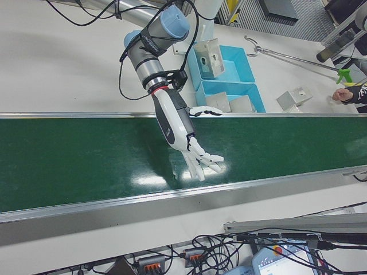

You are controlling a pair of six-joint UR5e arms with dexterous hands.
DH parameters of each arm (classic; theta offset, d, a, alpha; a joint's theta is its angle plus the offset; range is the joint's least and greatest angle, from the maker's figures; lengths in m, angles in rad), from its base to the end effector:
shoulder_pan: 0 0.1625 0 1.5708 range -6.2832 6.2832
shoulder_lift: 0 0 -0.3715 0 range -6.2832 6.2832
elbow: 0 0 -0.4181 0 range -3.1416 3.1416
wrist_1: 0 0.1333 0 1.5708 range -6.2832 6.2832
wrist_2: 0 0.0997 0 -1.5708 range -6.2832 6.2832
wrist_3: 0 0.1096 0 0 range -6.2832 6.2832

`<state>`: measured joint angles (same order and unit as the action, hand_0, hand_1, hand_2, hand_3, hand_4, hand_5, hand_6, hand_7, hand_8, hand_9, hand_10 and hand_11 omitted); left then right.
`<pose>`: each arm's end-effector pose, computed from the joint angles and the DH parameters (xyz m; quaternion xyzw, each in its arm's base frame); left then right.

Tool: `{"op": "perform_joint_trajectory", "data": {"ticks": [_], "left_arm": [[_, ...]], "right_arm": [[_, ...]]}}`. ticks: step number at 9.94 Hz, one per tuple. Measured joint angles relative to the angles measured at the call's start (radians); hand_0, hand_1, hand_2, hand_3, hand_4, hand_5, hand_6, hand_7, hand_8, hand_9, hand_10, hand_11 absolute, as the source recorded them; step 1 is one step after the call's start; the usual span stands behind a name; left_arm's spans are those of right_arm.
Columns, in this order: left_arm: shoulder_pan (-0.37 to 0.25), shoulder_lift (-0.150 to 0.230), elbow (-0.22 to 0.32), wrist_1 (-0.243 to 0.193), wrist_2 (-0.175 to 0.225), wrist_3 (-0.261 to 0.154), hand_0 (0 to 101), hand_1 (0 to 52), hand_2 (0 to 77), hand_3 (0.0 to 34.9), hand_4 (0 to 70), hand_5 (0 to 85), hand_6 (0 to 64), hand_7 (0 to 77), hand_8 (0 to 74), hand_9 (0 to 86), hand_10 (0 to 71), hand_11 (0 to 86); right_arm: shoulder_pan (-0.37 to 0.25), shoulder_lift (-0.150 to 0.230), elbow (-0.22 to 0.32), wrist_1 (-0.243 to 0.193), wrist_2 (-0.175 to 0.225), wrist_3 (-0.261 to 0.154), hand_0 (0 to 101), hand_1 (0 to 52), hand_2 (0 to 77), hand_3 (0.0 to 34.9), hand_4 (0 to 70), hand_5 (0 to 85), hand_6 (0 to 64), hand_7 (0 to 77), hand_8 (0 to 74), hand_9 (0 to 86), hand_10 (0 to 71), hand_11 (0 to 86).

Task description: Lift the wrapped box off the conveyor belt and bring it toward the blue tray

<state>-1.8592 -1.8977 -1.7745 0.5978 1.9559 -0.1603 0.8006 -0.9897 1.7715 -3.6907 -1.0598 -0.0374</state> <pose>-0.2517 -0.5246 0.4090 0.0966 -0.6779 0.7281 0.0321 -0.2952 -0.5727 0.2534 -0.1255 -0.7647 0.6297 0.0535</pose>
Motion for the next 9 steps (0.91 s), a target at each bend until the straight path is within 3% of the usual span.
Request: {"op": "perform_joint_trajectory", "data": {"ticks": [1,5,9], "left_arm": [[0.0,0.0,0.0,0.0,0.0,0.0,0,0.0,1.1,0.0,0.0,1.1,0.5,0.0,0.5,0.5,0.5,0.5],[0.0,0.0,0.0,0.0,0.0,0.0,0,0.0,1.1,0.0,0.0,1.1,0.5,0.5,0.5,0.0,0.5,0.5],[0.0,0.0,0.0,0.0,0.0,0.0,0,0.0,0.5,0.0,0.0,1.1,0.5,0.0,0.5,0.5,0.5,0.5]], "right_arm": [[0.0,-0.001,-0.001,0.008,0.0,0.001,52,18.0,18.5,0.5,9.3,24.5,7.1,7.1,0.5,2.2,0.0,0.5],[0.003,-0.002,0.001,0.014,0.0,0.004,52,20.2,15.8,0.0,9.3,24.0,4.4,5.5,0.0,2.2,0.0,0.5],[0.01,-0.003,0.001,0.016,0.001,0.008,51,18.5,14.2,0.0,6.5,23.5,4.9,4.4,0.0,2.2,0.0,1.1]]}}
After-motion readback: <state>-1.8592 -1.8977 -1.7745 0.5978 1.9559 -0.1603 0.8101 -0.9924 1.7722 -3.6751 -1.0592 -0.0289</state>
